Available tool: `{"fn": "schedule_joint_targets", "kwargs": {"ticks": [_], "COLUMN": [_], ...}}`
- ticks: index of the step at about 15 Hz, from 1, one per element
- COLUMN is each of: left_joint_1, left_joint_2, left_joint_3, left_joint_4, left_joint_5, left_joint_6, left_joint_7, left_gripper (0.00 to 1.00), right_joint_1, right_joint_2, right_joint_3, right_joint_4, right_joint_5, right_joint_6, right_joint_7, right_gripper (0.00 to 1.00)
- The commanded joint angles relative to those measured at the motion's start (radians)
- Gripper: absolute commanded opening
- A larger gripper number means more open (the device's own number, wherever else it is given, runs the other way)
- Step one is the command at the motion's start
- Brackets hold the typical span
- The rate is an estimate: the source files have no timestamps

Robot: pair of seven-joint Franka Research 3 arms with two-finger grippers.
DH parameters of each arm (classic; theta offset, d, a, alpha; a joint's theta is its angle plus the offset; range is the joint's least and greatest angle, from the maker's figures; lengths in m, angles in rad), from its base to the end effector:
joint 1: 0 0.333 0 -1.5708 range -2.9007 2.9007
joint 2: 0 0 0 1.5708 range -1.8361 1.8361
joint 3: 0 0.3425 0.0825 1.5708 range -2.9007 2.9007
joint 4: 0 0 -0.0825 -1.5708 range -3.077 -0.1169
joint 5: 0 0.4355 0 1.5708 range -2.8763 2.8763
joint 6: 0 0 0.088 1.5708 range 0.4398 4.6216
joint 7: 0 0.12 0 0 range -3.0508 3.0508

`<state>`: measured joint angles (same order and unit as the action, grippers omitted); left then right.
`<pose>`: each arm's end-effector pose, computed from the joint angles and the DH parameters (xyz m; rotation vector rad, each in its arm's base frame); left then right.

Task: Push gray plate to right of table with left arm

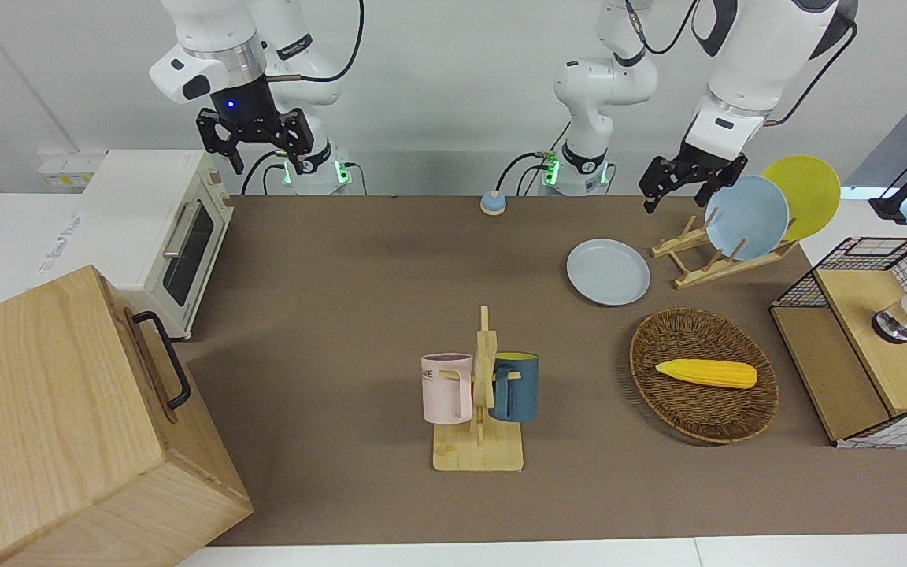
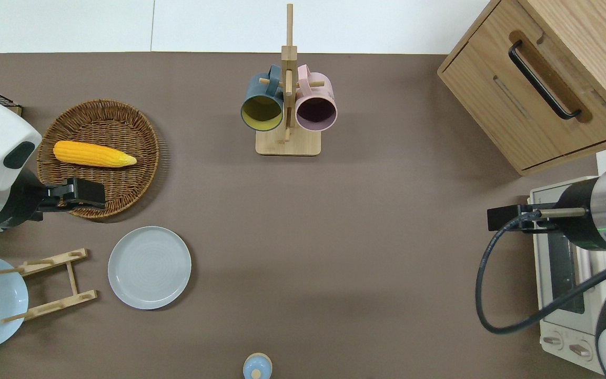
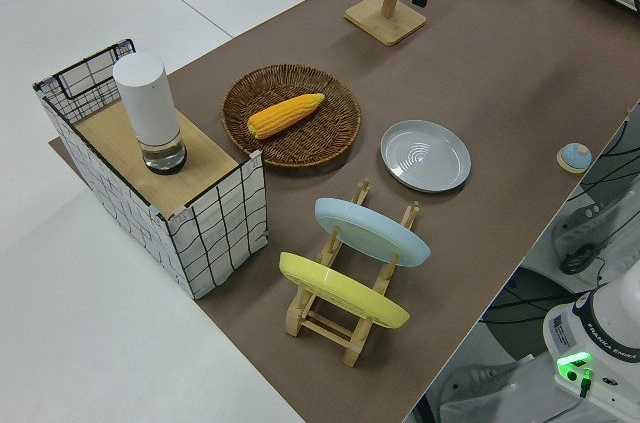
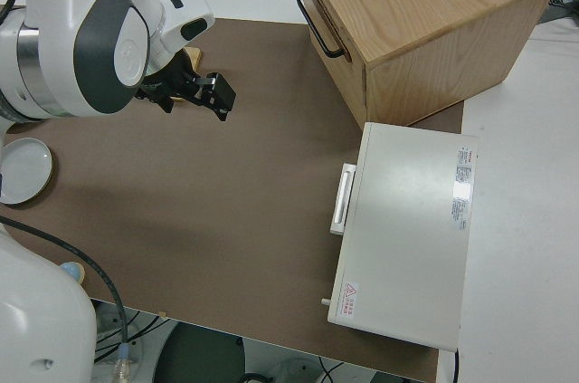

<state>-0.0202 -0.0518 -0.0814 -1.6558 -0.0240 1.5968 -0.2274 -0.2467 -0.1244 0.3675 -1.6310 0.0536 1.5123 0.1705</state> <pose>0.5864 -0.0638 0.6266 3.1170 0.1976 -0.0164 0.5537 0.0876 0.6688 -3.1322 0.0772 0.0060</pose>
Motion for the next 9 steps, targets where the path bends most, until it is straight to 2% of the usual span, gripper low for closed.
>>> {"fn": "schedule_joint_targets", "kwargs": {"ticks": [1,9], "left_joint_1": [-0.015,-0.009], "left_joint_2": [-0.005,-0.011], "left_joint_3": [0.017,0.015], "left_joint_4": [0.004,-0.005], "left_joint_5": [0.016,0.01], "left_joint_6": [-0.005,-0.037], "left_joint_7": [-0.007,0.003], "left_gripper": [0.99,0.99], "right_joint_1": [-0.029,-0.029], "right_joint_2": [-0.027,-0.027], "right_joint_3": [0.016,0.016], "right_joint_4": [-0.027,-0.027], "right_joint_5": [0.022,0.022], "right_joint_6": [0.0,0.0], "right_joint_7": [0.01,0.01], "right_gripper": [0.996,0.996]}}
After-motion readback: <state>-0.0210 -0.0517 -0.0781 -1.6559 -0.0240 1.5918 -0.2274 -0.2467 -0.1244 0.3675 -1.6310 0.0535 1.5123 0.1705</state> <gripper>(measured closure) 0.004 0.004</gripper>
